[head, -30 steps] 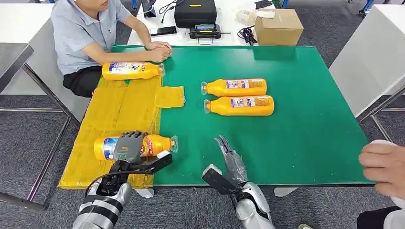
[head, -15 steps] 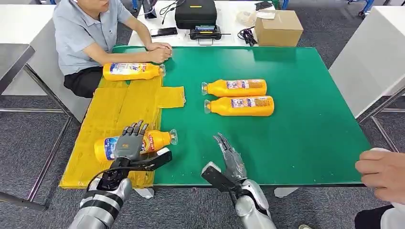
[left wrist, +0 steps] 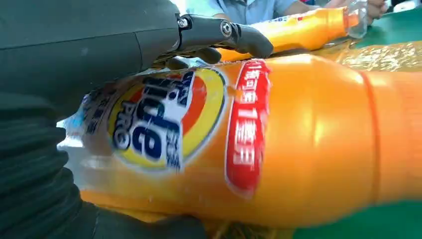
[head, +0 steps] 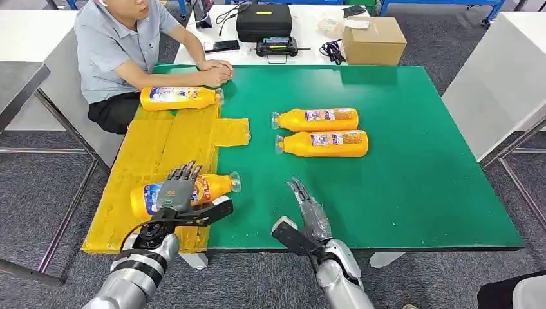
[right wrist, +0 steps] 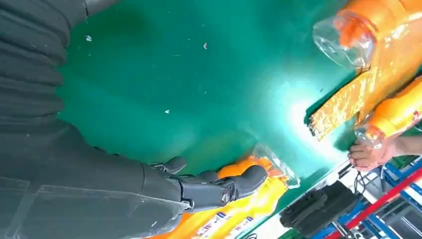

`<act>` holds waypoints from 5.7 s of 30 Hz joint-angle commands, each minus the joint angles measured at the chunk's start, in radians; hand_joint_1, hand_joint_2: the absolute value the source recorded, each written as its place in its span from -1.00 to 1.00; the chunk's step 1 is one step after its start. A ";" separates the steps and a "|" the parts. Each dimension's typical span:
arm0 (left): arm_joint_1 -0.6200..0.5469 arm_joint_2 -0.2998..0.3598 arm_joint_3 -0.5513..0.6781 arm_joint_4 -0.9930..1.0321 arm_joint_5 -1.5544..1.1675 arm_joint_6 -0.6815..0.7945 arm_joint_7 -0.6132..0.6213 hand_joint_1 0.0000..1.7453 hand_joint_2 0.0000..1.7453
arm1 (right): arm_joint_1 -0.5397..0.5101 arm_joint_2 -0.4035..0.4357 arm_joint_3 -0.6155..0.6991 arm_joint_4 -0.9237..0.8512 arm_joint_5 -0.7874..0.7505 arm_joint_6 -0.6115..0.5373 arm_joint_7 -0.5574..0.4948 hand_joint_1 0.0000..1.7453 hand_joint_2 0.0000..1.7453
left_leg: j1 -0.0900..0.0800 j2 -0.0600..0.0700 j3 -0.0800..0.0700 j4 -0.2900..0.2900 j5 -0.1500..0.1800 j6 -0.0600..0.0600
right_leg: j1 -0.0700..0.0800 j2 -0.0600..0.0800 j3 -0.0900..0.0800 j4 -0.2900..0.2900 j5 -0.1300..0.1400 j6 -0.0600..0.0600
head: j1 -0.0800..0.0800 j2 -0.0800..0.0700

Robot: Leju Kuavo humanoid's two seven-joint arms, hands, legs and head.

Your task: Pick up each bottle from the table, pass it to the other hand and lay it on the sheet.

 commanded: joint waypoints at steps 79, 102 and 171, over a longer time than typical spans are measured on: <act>0.466 -0.155 -0.282 -0.802 0.934 -0.135 -0.407 -1.00 1.00 | -0.168 -0.291 -0.268 0.077 0.568 -0.011 0.364 -1.00 1.00 | -0.001 0.003 -0.013 0.000 -0.003 0.001 | 0.000 0.001 -0.013 -0.003 0.001 0.000 | 0.000 0.000; 0.435 -0.153 -0.327 -0.754 0.930 -0.148 -0.407 -1.00 1.00 | -0.211 -0.256 -0.160 0.201 0.573 -0.064 0.323 -1.00 1.00 | 0.000 0.003 -0.013 0.001 -0.003 0.001 | 0.001 0.001 -0.013 -0.002 0.000 -0.001 | -0.001 0.000; 0.451 -0.155 -0.277 -0.709 1.333 -0.123 -0.319 -1.00 1.00 | 0.021 -0.205 -0.123 -0.324 -0.332 0.391 0.089 1.00 1.00 | 0.001 0.008 0.003 0.000 -0.007 0.002 | 0.003 0.007 0.004 -0.007 0.000 0.001 | -0.001 0.000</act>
